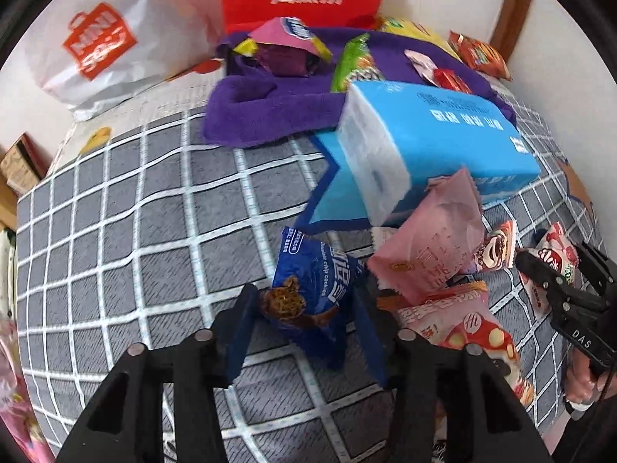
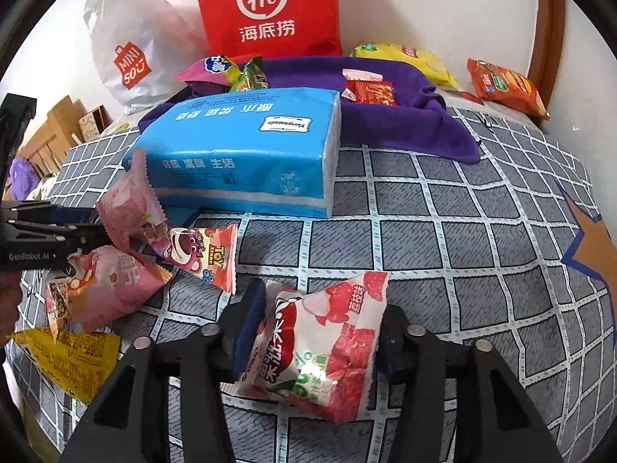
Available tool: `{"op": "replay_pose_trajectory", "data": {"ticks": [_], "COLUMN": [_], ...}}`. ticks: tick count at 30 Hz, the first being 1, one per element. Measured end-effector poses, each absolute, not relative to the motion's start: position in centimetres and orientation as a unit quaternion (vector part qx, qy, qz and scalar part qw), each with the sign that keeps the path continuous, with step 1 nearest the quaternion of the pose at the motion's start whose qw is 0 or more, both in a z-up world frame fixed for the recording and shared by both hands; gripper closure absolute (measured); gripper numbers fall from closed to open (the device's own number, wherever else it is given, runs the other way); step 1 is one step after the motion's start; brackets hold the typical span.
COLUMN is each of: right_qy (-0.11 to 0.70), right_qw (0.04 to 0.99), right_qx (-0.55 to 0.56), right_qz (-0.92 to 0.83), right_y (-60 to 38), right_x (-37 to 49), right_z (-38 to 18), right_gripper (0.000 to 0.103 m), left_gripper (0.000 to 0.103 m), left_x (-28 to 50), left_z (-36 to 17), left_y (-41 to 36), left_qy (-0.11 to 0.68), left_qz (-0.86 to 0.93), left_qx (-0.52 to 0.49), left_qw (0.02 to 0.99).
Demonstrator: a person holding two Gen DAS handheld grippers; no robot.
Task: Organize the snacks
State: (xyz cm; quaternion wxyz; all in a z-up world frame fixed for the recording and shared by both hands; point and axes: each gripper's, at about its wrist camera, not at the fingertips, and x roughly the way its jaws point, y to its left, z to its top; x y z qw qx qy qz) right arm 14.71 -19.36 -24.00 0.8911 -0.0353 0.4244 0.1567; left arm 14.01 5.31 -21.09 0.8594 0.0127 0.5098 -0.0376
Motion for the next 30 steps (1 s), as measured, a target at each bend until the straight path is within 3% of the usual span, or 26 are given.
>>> {"op": "replay_pose_trajectory", "data": {"ticks": [1,3,5,10,17,24,30], "right_qy": [0.424,0.430,0.436,0.433,0.412,0.410,0.411], "right_qw": [0.892,0.888,0.885,0.887,0.897,0.900,0.899], "right_qx": [-0.036,-0.027,-0.016,-0.013,-0.031,-0.021,-0.029], "right_qz": [0.156,0.159,0.163,0.161,0.155,0.149,0.146], "right_y": [-19.4,-19.8,-20.4,-21.1,-20.4,-20.7,-20.5], "right_x": [14.6,14.5,14.3,13.5,13.3,13.7,13.6], "right_z": [-24.0,-24.0,-24.0,-24.0,-24.3,-24.4,-24.5], "right_gripper": [0.044,0.029,0.025,0.025,0.025,0.025,0.026], "left_gripper": [0.059,0.059,0.059,0.059,0.057,0.056,0.043], "left_x": [13.7,13.0,12.5,11.5,10.5,10.4,10.2], "left_z": [-21.1,-21.1,-21.4,-22.0,-22.6,-22.4,-22.5], "left_y": [5.6,6.4,7.1,8.4,7.1,7.2,6.9], "left_qy": [0.507,0.501,0.497,0.459,0.410,0.406,0.409], "left_qz": [-0.029,-0.019,-0.009,0.002,0.032,0.031,0.021], "left_qx": [0.011,0.010,-0.003,-0.044,-0.010,-0.017,-0.016], "left_qw": [0.861,0.865,0.868,0.887,0.911,0.913,0.912]}}
